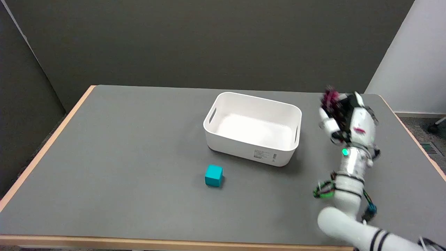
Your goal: Place the grape into the white box.
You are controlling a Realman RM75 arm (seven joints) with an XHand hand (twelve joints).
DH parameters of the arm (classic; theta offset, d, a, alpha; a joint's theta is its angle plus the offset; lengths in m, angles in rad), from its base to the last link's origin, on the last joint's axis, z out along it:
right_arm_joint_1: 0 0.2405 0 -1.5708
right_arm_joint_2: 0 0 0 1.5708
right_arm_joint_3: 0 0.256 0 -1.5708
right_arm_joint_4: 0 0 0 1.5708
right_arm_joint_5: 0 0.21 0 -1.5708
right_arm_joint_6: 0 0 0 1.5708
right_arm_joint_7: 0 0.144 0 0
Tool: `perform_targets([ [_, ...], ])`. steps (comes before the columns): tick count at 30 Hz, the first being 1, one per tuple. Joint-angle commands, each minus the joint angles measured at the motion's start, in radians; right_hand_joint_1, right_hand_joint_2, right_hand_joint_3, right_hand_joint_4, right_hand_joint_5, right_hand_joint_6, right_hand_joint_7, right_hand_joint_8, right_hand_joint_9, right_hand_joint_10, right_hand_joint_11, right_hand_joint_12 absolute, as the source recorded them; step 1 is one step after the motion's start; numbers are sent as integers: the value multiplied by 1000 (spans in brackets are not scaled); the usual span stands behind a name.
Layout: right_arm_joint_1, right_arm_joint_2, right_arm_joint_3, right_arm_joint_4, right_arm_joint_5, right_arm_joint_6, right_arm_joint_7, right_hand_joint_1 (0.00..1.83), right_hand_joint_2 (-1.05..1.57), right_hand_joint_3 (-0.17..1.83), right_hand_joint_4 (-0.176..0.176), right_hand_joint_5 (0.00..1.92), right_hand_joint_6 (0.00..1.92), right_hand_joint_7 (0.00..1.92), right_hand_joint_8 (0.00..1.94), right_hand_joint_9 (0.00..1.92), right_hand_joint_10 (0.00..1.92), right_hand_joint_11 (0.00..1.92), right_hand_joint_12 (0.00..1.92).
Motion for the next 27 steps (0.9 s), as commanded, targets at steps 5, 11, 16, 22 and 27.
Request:
perform_targets([
  [5, 464, -15, -104, -105, -221, -629, 95, 1152, 1276, 147, -176, 391, 1601, 761, 1560, 751, 1591, 514, 1921],
  [11, 365, -4, -88, -67, -177, -684, 103, 1155, 1267, 156, -176, 400, 1589, 766, 1556, 747, 1597, 559, 1921],
  [16, 151, 25, -39, 83, -188, -648, 138, 1165, 1244, 171, -176, 434, 1549, 785, 1537, 759, 1602, 651, 1921],
  [22, -14, 55, -60, 193, -273, -486, 148, 1170, 1230, 185, -176, 450, 1540, 795, 1522, 763, 1610, 650, 1921],
  [27, -37, 58, -113, 164, -297, -412, 199, 1170, 1228, 190, -176, 450, 1545, 796, 1520, 755, 1607, 607, 1921],
])
